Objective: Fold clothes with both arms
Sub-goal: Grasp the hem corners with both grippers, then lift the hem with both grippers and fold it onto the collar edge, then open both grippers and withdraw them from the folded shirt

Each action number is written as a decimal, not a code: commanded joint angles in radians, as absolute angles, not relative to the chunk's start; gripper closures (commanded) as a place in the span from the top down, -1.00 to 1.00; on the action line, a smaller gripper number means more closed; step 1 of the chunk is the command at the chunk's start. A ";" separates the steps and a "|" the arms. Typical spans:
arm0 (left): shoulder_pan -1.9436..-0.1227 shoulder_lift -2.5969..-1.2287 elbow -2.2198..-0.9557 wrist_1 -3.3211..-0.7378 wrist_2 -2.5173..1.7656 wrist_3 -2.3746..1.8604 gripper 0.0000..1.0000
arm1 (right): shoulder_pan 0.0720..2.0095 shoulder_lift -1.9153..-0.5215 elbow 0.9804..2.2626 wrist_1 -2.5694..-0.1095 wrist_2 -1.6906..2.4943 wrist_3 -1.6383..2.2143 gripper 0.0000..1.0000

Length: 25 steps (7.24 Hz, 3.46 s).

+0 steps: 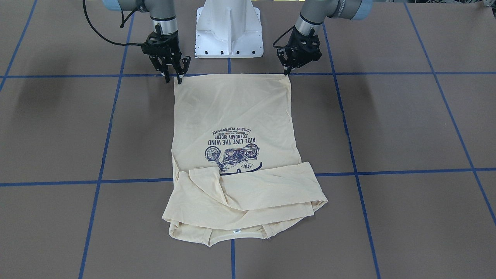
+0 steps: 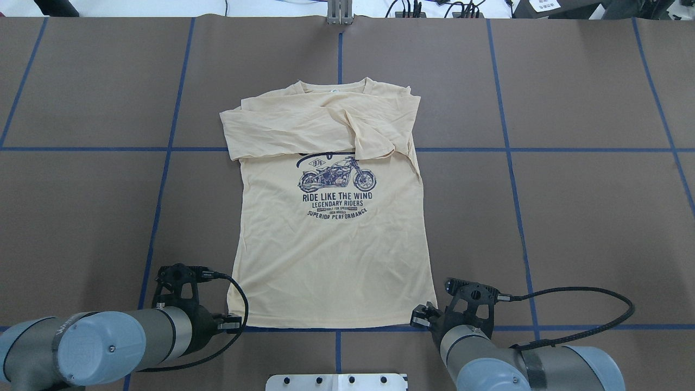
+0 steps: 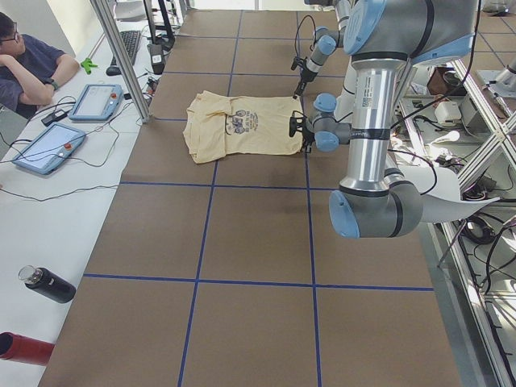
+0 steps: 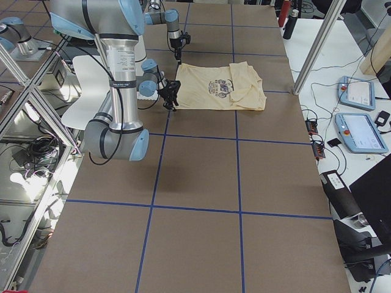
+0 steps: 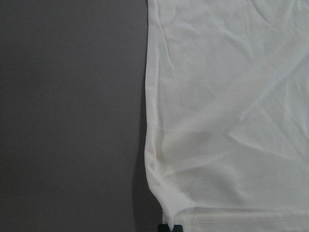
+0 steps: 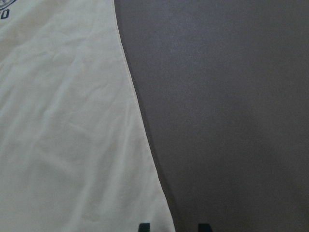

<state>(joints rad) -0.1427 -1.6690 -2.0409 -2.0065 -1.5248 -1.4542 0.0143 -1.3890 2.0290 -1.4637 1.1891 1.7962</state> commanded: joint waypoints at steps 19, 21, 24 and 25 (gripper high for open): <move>-0.551 -1.951 -2.157 -1.543 -1.667 -1.183 -1.00 | 0.484 -1.112 2.179 -1.709 1.474 1.562 -1.00; -0.659 -1.971 -2.126 -1.548 -1.666 -1.109 -1.00 | 0.578 -1.021 2.053 -1.686 1.497 1.513 -1.00; -0.663 -2.016 -1.882 -1.694 -1.605 -1.104 -1.00 | 0.591 -0.887 1.779 -1.584 1.488 1.522 -1.00; -0.663 -2.019 -1.790 -1.777 -1.605 -1.103 -1.00 | 0.601 -0.858 1.655 -1.475 1.486 1.523 -1.00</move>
